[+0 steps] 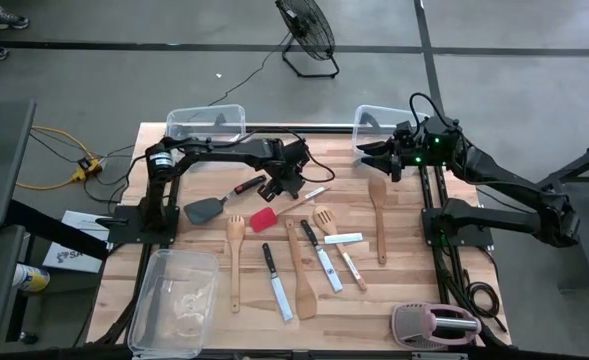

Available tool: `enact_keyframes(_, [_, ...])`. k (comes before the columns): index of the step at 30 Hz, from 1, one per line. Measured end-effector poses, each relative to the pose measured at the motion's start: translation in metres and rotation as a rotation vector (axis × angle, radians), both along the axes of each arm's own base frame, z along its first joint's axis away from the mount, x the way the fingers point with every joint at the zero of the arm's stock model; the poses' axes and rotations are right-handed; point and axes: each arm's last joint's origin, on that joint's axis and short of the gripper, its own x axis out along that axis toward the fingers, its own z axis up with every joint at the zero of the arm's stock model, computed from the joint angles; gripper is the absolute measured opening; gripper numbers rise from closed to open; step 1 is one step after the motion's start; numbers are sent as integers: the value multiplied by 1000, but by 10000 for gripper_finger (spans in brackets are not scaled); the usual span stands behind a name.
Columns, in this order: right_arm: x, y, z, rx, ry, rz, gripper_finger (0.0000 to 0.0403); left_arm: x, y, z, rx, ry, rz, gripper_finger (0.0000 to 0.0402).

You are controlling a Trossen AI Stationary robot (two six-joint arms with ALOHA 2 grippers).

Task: Pick & Place Kitchen Items
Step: Put the black kitchen knife into the top left transparent bin

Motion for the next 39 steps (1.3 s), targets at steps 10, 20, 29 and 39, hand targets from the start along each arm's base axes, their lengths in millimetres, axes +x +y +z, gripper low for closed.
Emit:
enact_keyframes(10, [0,0,-1,6,7,-2,217,11,4,-20,34,2,-23,209])
enact_keyframes(20, [-1,0,-3,18,24,-4,217,8,15,-36,-6,44,-11,165])
enact_keyframes(29, [-1,0,-3,21,26,-5,217,3,22,-39,-80,56,26,94])
enact_keyframes(39, [-1,-1,-3,9,35,-52,217,3,22,-40,-68,60,50,87])
